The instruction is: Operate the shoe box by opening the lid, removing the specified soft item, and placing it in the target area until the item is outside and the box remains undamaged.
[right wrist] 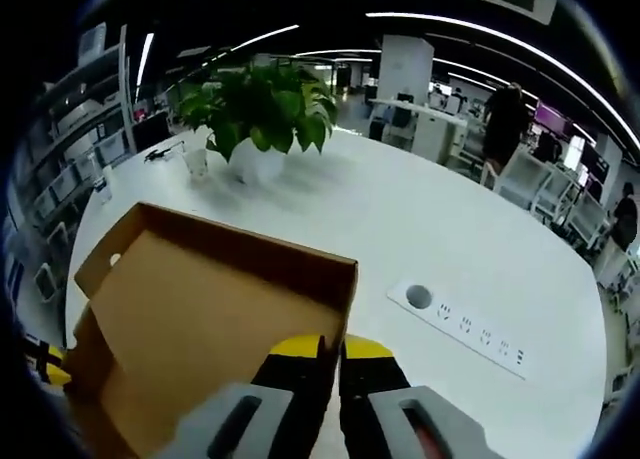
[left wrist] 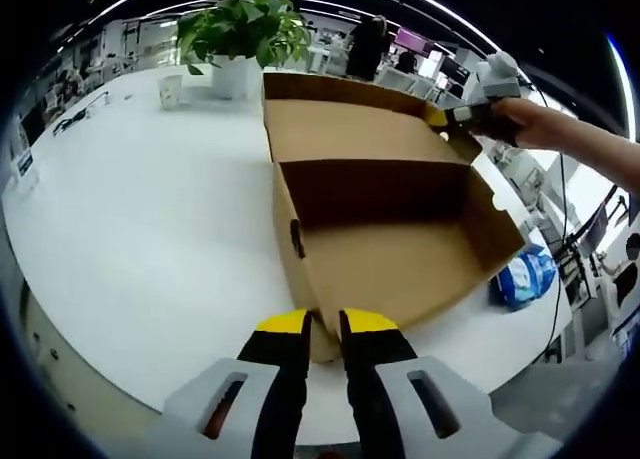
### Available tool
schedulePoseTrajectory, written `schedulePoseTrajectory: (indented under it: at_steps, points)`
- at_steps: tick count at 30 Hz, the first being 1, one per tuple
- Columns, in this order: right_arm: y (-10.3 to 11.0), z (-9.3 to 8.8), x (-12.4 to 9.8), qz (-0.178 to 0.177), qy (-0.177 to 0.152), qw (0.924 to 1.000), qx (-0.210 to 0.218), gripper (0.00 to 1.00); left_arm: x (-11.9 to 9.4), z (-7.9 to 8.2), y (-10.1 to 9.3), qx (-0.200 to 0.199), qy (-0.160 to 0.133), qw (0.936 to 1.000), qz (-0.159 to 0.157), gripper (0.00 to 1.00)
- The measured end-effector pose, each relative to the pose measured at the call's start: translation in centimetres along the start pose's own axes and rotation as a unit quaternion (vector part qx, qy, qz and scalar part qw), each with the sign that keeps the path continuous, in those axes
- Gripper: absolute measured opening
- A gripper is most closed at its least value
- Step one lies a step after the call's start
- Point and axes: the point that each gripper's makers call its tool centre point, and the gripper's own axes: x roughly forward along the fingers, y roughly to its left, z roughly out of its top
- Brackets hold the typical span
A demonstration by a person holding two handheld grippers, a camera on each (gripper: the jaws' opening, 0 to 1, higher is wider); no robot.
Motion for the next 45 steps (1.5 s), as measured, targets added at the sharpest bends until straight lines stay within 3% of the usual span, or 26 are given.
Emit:
schedulePoseTrajectory:
  at_steps: [11,23,32,45]
  points:
    - [0.4,1.5,-3.7,-0.001,-0.044,0.9987,-0.027,0.00,-0.1,0.0,-0.2,0.008,0.001,1.0000,0.001,0.11]
    - [1.3,1.2,-6.3,0.000,-0.064,0.9973,-0.037,0.00,-0.1,0.1,-0.3,0.009,-0.003,1.0000,-0.002,0.12]
    - [2.2,-0.4,-8.7,-0.003,-0.075,0.9967,-0.031,0.00,-0.2,0.3,-0.3,0.005,-0.008,0.9999,-0.004,0.13]
    - [3.8,-4.4,-11.4,-0.013,-0.076,0.9968,-0.019,0.00,-0.6,0.8,-0.3,-0.014,-0.026,0.9995,-0.009,0.10]
